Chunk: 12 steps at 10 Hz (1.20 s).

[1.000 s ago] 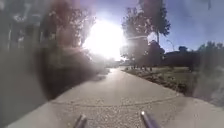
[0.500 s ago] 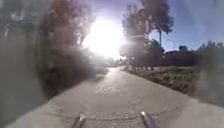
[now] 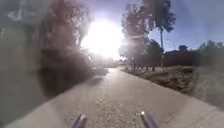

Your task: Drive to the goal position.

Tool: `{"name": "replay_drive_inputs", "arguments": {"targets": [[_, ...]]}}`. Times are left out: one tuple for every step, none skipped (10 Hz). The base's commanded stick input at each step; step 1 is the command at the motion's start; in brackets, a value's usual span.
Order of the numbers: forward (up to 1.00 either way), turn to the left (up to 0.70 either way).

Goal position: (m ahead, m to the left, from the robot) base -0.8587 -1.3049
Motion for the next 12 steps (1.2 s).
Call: {"name": "replay_drive_inputs", "arguments": {"targets": [[0.95, 0.0], [0.95, 0.0], [0.95, 0.0], [0.95, 0.0], [0.95, 0.0], [0.95, 0.0], [0.95, 0.0], [0.95, 0.0], [0.95, 0.0], [0.95, 0.11], [0.95, 0.32], [0.95, 0.38]]}}
